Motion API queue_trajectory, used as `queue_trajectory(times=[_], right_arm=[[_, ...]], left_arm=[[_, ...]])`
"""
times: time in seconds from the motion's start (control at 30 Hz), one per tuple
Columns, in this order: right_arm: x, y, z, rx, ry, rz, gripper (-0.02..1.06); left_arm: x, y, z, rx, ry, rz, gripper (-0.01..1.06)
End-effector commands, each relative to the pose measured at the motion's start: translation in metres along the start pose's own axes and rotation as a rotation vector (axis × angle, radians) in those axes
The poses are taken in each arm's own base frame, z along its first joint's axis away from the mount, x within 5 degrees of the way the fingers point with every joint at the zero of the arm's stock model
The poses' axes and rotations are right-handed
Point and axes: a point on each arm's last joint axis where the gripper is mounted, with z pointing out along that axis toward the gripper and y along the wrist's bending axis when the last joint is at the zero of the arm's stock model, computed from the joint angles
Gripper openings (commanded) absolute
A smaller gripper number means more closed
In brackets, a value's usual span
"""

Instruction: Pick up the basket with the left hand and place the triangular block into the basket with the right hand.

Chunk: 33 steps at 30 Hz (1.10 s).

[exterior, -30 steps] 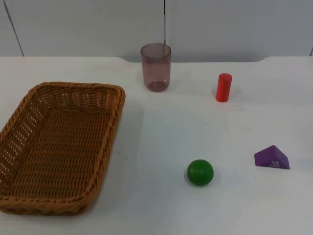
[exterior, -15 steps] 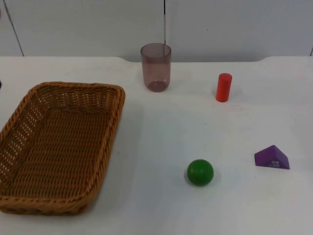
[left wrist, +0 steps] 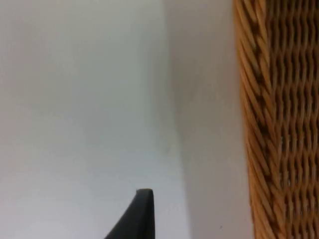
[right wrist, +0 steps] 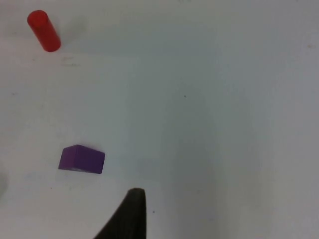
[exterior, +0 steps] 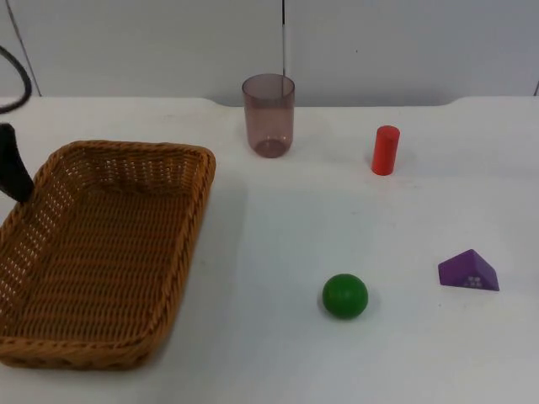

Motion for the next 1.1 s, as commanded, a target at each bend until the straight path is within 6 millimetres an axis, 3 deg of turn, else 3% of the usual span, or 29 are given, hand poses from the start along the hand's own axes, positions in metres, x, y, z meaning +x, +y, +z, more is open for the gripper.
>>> queue_trajectory(times=[0.0, 0.3, 0.47, 0.57, 0.6, 0.63, 0.67, 0.73, 0.87, 1.07], right_arm=[[-0.003, 0.0, -0.001, -0.004, -0.02, 0.008, 1.05], [-0.004, 0.0, -0.001, -0.009, -0.04, 0.013, 1.05], [-0.004, 0.0, -0.001, -0.009, -0.04, 0.013, 1.05], [-0.004, 0.0, -0.001, -0.009, -0.04, 0.013, 1.05], [-0.004, 0.0, -0.001, -0.009, -0.04, 0.013, 1.05], [-0.004, 0.0, -0.001, -0.009, -0.04, 0.013, 1.05], [-0.004, 0.0, -0.001, -0.008, -0.038, 0.013, 1.05], [-0.004, 0.0, -0.001, -0.008, -0.036, 0.013, 1.05], [-0.004, 0.0, -0.001, -0.008, -0.036, 0.013, 1.05], [-0.004, 0.0, -0.001, -0.005, -0.036, 0.01, 1.05]], left_arm=[[-0.001, 0.001, 0.016, 0.025, 0.006, 0.0, 1.05], [0.003, -0.002, 0.069, 0.013, 0.063, 0.012, 1.05], [0.005, -0.004, 0.08, 0.024, 0.076, 0.001, 0.87], [0.005, -0.004, 0.08, 0.027, 0.075, -0.006, 0.46], [0.005, -0.004, 0.08, 0.027, 0.075, -0.006, 0.39], [0.005, -0.004, 0.08, 0.027, 0.075, -0.006, 0.39], [0.006, -0.005, 0.081, 0.034, 0.082, -0.009, 0.18], [0.006, -0.006, 0.08, 0.05, 0.085, -0.025, 0.0], [0.007, -0.011, 0.075, 0.101, 0.107, -0.096, 0.0], [0.011, -0.016, 0.04, 0.192, 0.162, -0.184, 0.0]])
